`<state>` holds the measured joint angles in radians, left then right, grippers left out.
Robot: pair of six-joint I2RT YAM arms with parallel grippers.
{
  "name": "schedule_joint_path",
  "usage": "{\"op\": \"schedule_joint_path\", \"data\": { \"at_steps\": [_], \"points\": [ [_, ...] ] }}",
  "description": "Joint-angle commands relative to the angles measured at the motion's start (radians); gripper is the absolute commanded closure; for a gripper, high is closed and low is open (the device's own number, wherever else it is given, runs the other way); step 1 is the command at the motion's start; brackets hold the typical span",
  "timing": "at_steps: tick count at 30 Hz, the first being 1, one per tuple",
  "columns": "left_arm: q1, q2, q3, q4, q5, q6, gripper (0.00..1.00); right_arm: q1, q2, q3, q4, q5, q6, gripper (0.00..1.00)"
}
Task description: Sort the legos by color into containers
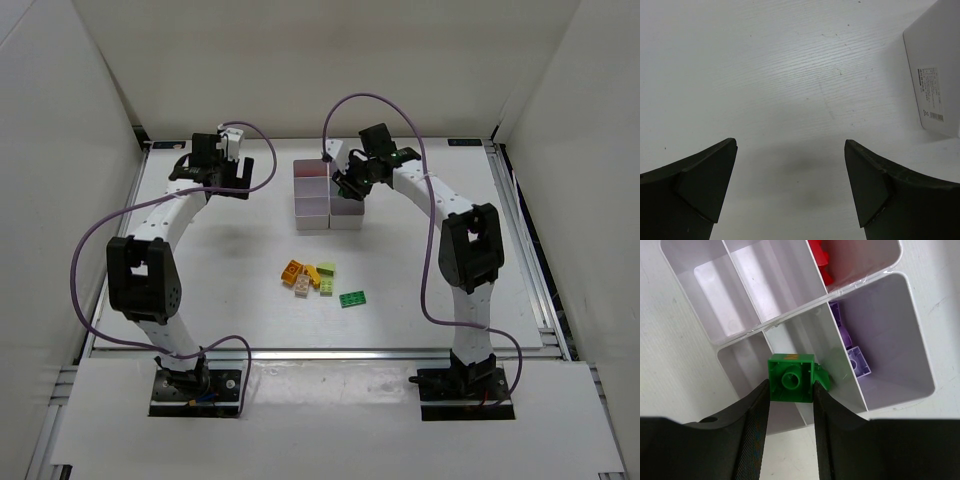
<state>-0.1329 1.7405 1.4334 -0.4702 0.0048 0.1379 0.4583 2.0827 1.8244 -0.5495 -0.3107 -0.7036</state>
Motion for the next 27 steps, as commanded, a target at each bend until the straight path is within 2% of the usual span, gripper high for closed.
{"op": "schedule_joint_path", "data": {
  "at_steps": [1,2,4,10,13,16,19,23,27],
  "points": [
    [-0.004,-0.004,0.033,0.008,0.012,-0.001,0.01,-0.001,-0.004,0.035,0.026,0.018,0.000,0.80],
    [-0.004,-0.004,0.035,0.008,0.014,-0.001,0.01,-0.001,-0.003,0.033,0.031,0.022,0.004,0.64],
    [-0.004,-0.001,0.038,0.008,0.015,-0.001,0.01,0.000,0.000,0.036,0.039,0.033,0.003,0.55],
    [-0.004,-0.006,0.035,0.008,0.012,0.000,0.01,-0.003,0.005,0.035,0.054,0.047,0.018,0.53],
    [-0.004,-0.009,0.028,0.008,0.012,0.005,0.00,-0.006,0.001,0.030,0.062,0.062,0.021,0.45],
    [-0.004,-0.010,0.025,0.008,0.011,0.002,0.01,-0.003,-0.045,0.016,0.045,0.044,0.018,0.42],
    [-0.004,-0.016,0.022,0.008,0.017,-0.001,0.01,-0.003,-0.174,-0.062,-0.004,-0.068,-0.010,0.43],
    [-0.005,-0.027,0.010,0.008,0.029,-0.004,0.01,0.040,-0.378,-0.319,-0.049,-0.157,-0.109,0.42],
    [-0.005,-0.038,-0.005,0.008,0.049,-0.004,0.01,0.089,-0.467,-0.434,-0.307,-0.267,-0.252,0.38]
  ]
}}
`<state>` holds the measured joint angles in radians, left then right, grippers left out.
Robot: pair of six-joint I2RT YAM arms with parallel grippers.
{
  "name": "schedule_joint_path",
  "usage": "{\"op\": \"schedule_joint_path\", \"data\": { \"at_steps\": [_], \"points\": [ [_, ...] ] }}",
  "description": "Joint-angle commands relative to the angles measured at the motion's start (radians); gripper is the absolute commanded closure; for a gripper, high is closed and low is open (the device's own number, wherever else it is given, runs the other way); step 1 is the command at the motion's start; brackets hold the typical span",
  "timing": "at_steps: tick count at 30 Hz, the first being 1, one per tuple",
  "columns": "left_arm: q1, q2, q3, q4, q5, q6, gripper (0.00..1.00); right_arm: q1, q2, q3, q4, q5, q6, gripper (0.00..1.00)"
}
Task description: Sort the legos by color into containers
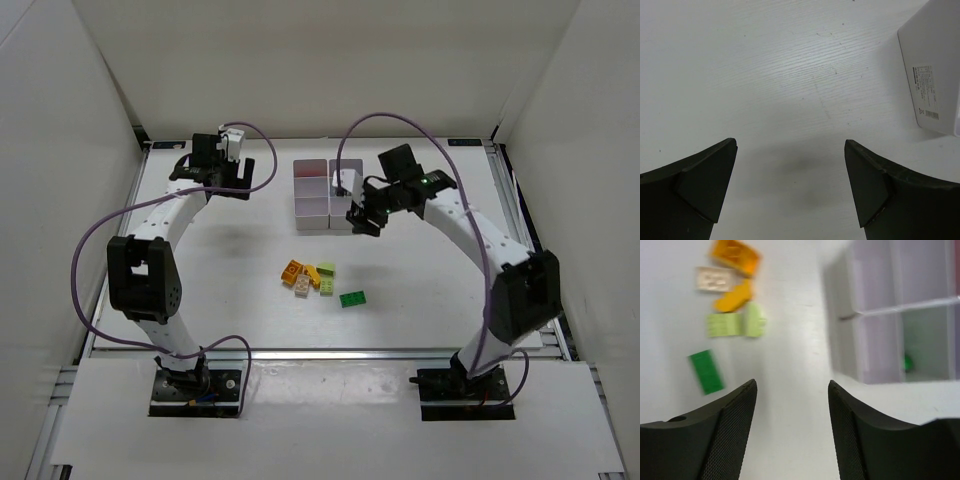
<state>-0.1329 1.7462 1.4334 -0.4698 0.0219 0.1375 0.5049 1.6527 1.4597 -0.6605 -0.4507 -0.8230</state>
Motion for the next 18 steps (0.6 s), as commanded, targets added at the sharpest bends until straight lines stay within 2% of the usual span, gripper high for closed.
{"op": "schedule_joint_path", "data": {
  "at_steps": [1,4,10,18],
  "points": [
    [-0.005,-0.047,-0.008,0.010,0.038,-0.004,0.01,0.052,-0.060,-0.099,-0.208,-0.140,-0.152,0.37],
    [-0.005,-0.057,-0.021,0.011,0.041,-0.001,0.01,0.107,-0.111,-0.229,-0.165,-0.123,-0.145,0.34],
    [-0.005,-0.083,-0.042,0.008,0.047,0.011,0.01,0.205,-0.113,-0.363,-0.053,-0.092,-0.130,0.34],
    [-0.005,-0.111,-0.071,0.010,0.035,0.024,0.01,0.250,-0.025,-0.392,0.104,0.036,-0.048,0.35]
  ]
}}
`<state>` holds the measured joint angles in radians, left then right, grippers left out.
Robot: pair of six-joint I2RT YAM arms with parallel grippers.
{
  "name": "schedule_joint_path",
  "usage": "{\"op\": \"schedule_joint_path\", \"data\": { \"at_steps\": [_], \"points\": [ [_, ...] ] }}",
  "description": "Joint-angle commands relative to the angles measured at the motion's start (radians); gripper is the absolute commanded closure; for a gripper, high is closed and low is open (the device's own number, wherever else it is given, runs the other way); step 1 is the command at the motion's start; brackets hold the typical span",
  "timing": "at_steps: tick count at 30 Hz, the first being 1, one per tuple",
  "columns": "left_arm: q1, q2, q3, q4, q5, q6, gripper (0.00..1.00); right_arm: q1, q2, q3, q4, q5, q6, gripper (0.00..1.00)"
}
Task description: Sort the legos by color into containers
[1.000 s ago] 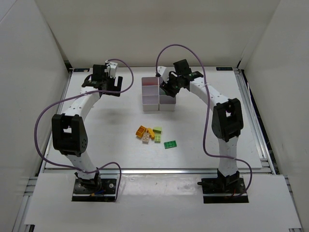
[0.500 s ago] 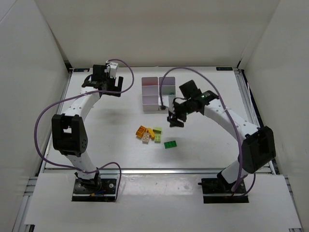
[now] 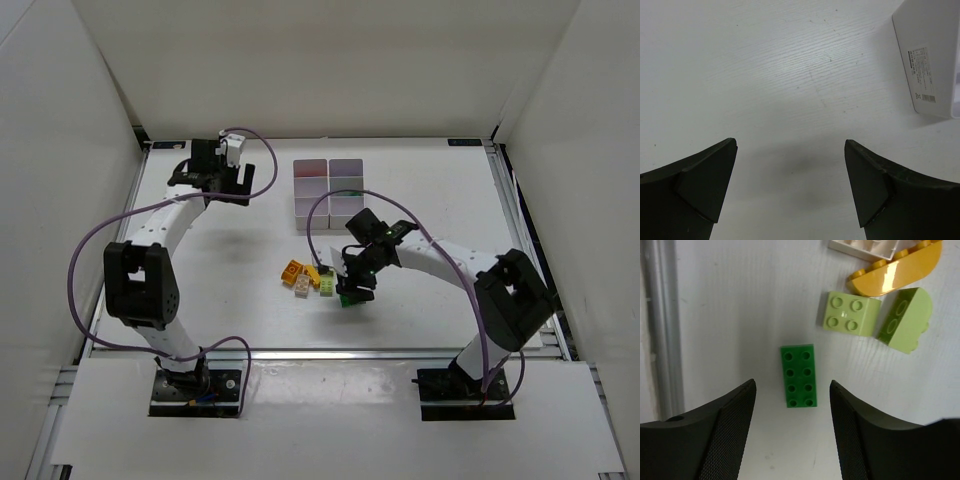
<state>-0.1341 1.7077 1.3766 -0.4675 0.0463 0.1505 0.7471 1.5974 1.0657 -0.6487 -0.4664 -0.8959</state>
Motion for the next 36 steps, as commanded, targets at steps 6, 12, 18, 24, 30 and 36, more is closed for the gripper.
{"op": "schedule_joint_path", "data": {
  "at_steps": [6,12,18,24,30,36],
  "points": [
    [-0.004,-0.074,-0.017,0.006,0.006,0.020,0.01,0.018,0.101,0.016,0.104,0.101,0.008,0.35],
    [-0.004,-0.069,-0.016,0.006,0.000,0.026,0.01,0.021,0.133,0.027,0.101,0.101,0.002,0.36],
    [-0.004,-0.063,-0.016,0.006,-0.003,0.029,0.01,0.041,0.139,-0.006,0.098,0.112,-0.021,0.37],
    [-0.004,-0.060,-0.014,0.007,-0.003,0.029,0.01,0.052,0.139,-0.050,0.136,0.147,-0.023,0.40],
    [-0.004,-0.054,-0.010,0.007,-0.002,0.029,0.01,0.052,0.154,-0.073,0.165,0.186,-0.026,0.44],
    [-0.004,-0.051,-0.008,0.006,0.000,0.029,0.00,0.054,0.156,-0.075,0.181,0.204,-0.009,0.75]
  ]
}}
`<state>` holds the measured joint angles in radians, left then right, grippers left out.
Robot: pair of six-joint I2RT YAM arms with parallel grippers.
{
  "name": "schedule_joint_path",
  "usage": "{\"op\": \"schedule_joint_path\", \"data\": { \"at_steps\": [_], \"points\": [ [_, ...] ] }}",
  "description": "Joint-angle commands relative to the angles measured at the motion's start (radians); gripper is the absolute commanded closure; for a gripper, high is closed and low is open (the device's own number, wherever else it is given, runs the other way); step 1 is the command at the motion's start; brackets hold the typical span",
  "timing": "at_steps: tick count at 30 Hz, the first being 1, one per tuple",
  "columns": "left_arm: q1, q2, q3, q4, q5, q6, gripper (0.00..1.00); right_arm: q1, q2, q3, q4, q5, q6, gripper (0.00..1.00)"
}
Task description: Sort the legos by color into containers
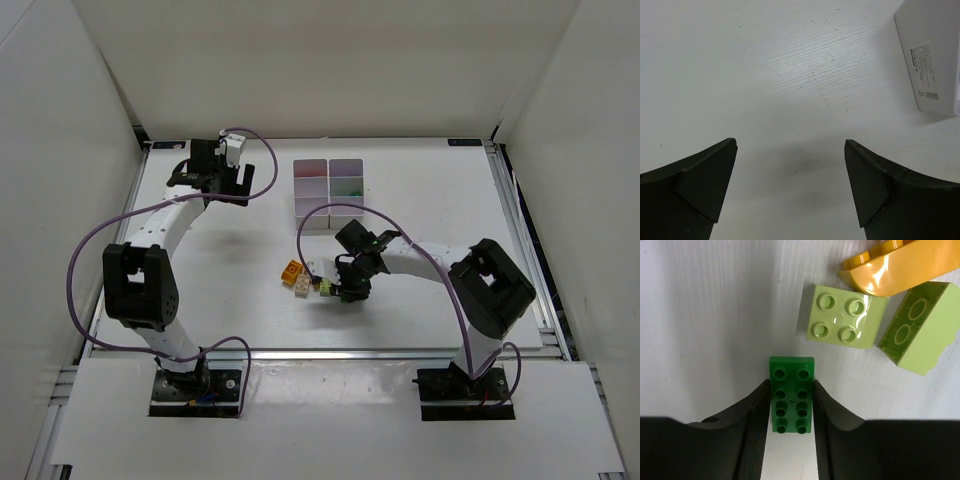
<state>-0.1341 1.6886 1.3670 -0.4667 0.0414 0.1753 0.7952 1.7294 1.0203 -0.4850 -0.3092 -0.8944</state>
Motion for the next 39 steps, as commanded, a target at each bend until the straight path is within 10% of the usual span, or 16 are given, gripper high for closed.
{"op": "schedule_joint_path", "data": {
  "at_steps": [1,12,39],
  "points": [
    [-0.004,-0.032,0.003,0.005,0.003,0.004,0.01,0.007,0.019,-0.029,0.014,0.045,-0.011,0.80],
    [-0.004,-0.015,0.024,0.007,0.011,-0.002,0.01,-0.072,-0.223,0.174,-0.112,-0.074,0.139,0.94],
    [-0.004,0.011,0.057,0.005,0.006,-0.005,0.01,-0.309,0.305,0.865,-0.087,0.015,0.071,0.89]
  ]
}}
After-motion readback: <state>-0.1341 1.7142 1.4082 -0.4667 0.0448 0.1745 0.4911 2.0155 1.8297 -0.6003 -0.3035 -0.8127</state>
